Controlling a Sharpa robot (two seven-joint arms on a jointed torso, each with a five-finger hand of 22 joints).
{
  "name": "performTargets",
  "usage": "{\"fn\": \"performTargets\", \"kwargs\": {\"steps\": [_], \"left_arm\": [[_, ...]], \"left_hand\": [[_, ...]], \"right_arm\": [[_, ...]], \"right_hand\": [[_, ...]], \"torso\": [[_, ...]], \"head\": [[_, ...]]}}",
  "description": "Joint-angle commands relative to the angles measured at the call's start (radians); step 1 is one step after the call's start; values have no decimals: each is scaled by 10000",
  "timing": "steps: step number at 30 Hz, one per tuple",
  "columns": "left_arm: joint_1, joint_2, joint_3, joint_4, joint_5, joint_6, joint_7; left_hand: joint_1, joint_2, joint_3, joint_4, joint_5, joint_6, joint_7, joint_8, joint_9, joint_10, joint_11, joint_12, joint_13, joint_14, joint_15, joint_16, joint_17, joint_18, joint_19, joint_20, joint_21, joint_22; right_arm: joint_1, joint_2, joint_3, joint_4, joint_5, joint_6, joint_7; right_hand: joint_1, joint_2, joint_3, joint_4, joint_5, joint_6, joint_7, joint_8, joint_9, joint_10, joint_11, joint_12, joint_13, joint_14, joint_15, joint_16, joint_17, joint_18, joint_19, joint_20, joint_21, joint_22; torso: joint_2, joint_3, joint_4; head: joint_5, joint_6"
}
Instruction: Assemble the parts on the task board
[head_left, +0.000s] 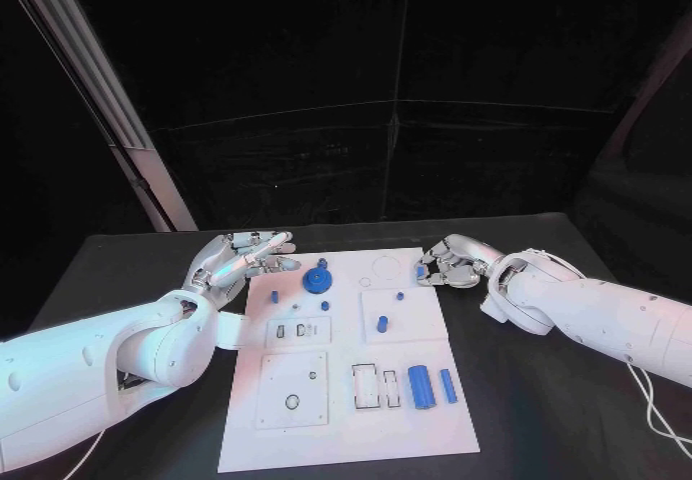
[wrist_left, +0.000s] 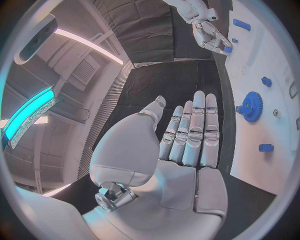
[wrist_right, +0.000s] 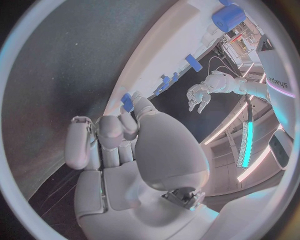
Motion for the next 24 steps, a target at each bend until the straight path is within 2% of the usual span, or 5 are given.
{"fn": "performTargets", "kwargs": {"steps": [1,9,15,20,24], "left_arm": [[9,4,7,4,-16,96,30],[9,7,7,-8,-16,95,22],[9,-9,7,-10,-16,89,19],[9,-28,7,-10,-16,82,17],[9,-37,7,-15,-16,77,15]], "left_hand": [[-35,59,15,-49,-37,-50,28,-56,-1,-47,7,-68,-10,-6,37,-57,9,62,74,5,-32,-10],[-32,72,30,-57,-36,-51,29,-57,-1,-49,7,-69,-10,-5,37,-62,14,63,77,5,-37,-12],[-30,79,39,-61,-35,-51,29,-58,-1,-50,7,-70,-10,-4,37,-65,16,63,79,5,-40,-14],[-25,87,52,-70,-36,-51,28,-60,-1,-51,6,-70,-10,-3,36,-69,20,63,81,5,-44,-16],[-25,87,52,-70,-36,-51,28,-60,-1,-51,6,-70,-10,-3,36,-69,20,63,81,5,-44,-16]], "right_arm": [[15,16,4,-2,-114,74,-26],[14,55,4,-3,-175,-14,-103],[13,68,4,79,-243,-465,-127],[12,39,6,321,-261,-856,-121],[14,-38,10,704,-266,-1125,-244]], "right_hand": [[-14,131,97,5,-40,95,-13,62,1,62,-16,58,14,31,-76,40,20,-124,29,-41,47,13],[35,262,284,-64,-52,341,-94,107,3,98,-81,108,64,41,-125,66,60,-133,61,-80,70,66],[118,507,638,-165,-119,726,-232,229,29,131,-192,145,111,46,-213,80,87,-139,83,-157,86,103],[179,590,897,-277,-23,810,-271,232,19,146,-230,156,134,48,-253,87,102,-143,94,-202,94,121],[208,597,1048,-363,-18,829,-273,220,9,148,-235,153,141,47,-262,85,100,-143,93,-219,94,119]], "torso": [[-7,-1,5],[-10,-4,18],[-11,-3,7],[-7,7,-13],[-17,-5,-2]], "head": [[-20,-5],[-16,-17],[-7,-19],[35,-13],[28,24]]}}
